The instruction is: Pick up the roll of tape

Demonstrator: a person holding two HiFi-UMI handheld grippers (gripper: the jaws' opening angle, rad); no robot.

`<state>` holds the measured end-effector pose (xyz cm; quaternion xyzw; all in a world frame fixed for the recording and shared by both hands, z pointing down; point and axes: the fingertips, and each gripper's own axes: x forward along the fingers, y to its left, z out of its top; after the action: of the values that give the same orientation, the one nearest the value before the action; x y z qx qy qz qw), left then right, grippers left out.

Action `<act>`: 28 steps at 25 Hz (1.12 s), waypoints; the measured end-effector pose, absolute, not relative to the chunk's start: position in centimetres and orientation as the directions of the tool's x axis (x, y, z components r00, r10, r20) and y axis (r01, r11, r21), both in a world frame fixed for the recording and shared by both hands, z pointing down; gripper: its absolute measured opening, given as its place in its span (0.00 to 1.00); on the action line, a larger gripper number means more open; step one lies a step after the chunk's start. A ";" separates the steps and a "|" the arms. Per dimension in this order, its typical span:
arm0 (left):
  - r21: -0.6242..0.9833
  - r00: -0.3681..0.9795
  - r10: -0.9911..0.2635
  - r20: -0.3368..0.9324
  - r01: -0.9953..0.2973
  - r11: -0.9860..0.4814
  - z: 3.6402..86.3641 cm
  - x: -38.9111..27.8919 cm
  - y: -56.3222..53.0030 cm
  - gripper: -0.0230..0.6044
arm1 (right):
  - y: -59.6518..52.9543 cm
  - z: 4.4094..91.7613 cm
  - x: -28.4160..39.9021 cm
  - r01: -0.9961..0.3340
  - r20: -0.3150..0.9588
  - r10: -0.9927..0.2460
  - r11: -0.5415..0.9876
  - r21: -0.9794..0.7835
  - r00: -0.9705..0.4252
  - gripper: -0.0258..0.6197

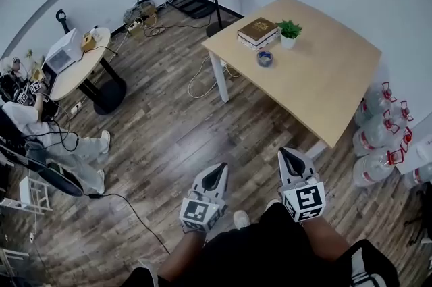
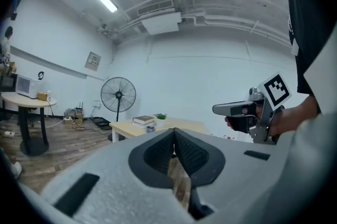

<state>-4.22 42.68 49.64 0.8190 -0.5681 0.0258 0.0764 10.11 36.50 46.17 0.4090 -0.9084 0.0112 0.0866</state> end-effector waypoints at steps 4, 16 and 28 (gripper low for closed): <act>0.106 0.345 -0.930 0.130 -0.937 -0.333 50.2 -5.3 41.5 0.04 | 35.1 46.3 9.3 -0.746 0.169 -0.742 0.664 0.049 -0.649 0.03; 0.066 0.342 -0.930 0.135 -0.940 -0.336 50.2 -7.2 29.0 0.04 | 23.2 45.2 6.9 -0.719 0.132 -0.720 0.692 0.068 -0.681 0.03; -0.016 0.316 -0.942 0.109 -0.947 -0.320 47.1 -5.7 15.4 0.04 | 10.2 42.6 7.8 -0.694 0.100 -0.704 0.710 0.120 -0.704 0.03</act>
<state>-5.71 15.42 47.08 0.8109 -0.5826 0.0490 0.0251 7.82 10.15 42.63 0.3788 -0.9222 -0.0368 0.0691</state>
